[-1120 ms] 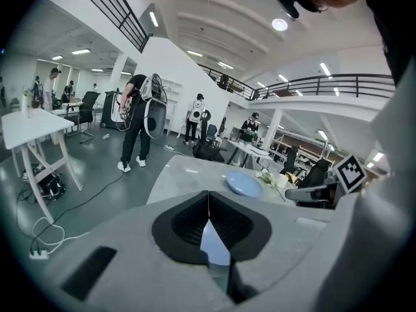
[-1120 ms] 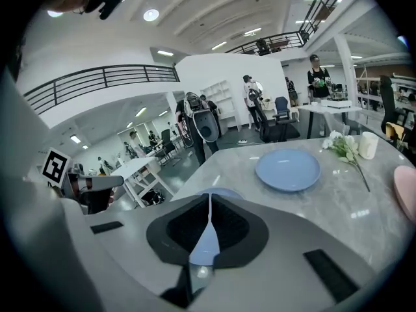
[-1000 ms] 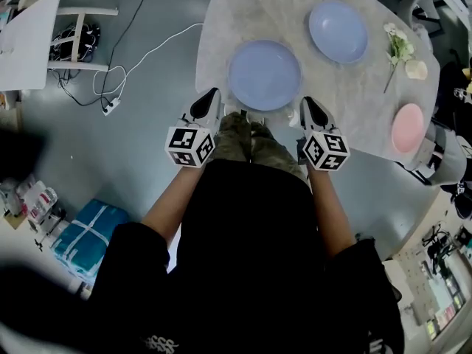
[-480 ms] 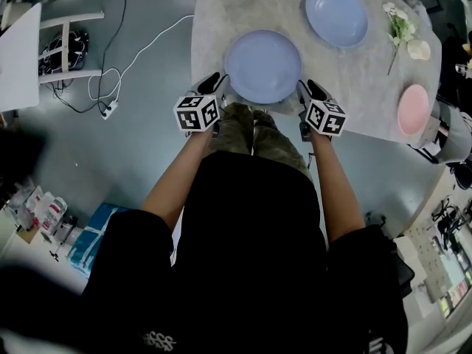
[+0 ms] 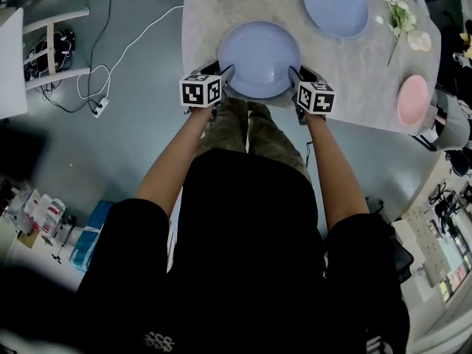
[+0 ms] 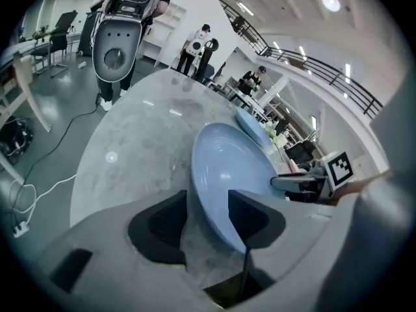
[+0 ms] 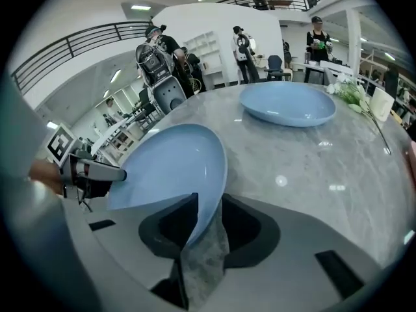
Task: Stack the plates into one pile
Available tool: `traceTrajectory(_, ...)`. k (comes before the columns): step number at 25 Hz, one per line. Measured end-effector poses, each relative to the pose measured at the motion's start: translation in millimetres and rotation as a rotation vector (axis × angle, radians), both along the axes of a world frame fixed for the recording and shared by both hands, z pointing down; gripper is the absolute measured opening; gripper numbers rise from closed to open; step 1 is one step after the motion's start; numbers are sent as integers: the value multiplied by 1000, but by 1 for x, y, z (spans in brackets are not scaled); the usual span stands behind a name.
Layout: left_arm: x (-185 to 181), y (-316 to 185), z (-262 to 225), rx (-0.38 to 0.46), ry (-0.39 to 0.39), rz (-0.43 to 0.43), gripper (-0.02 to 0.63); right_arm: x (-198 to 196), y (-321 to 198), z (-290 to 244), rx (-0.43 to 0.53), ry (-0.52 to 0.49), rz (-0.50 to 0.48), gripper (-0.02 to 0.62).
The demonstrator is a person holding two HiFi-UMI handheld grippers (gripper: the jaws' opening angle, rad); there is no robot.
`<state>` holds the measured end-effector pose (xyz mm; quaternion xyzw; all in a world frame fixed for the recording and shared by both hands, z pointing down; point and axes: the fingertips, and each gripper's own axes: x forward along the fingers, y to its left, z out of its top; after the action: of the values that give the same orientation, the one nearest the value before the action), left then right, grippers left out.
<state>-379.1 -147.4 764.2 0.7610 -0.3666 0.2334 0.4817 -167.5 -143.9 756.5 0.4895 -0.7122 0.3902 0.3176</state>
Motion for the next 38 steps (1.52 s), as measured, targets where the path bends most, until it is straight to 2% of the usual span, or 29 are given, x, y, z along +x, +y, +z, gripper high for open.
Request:
traceTrajectory(2, -2, -1, 5, -7, -16, -12, 189, -2, 0, 3, -10, 40, -4, 92)
traceTrajectory(4, -5, 0, 6, -13, -25, -30, 94, -2, 3, 4, -28, 61, 1, 86)
traceTrajectory(6, -7, 3, 5, -41, -11, -60, 82, -2, 4, 1, -45, 59, 15, 78)
traceTrajectory(9, -12, 8, 3, -66, -13, -64, 78, -5, 6, -6, -43, 19, 74, 63)
traceTrajectory(13, -13, 5, -13, -22, -22, -20, 78, -5, 9, -24, -14, -30, 171, 51)
traceTrajectory(17, -16, 7, -32, 2, 5, -30, 72, -8, 17, -45, 18, -41, 204, 48)
traceTrajectory(22, -4, 8, -52, 34, 101, -32, 74, 5, 28, -55, 35, -44, 276, 43)
traceTrajectory(26, 3, 14, -60, 44, 81, -8, 72, 11, 36, -68, 64, -67, 284, 43)
traceTrajectory(29, 18, 14, -68, 52, 85, -1, 72, 27, 38, -75, 74, -62, 296, 43)
traceTrajectory(34, 64, 16, -82, 77, 140, -4, 74, 74, 47, -83, 90, -64, 333, 41)
traceTrajectory(38, 100, 22, -90, 92, 102, 5, 74, 109, 50, -92, 101, -99, 318, 41)
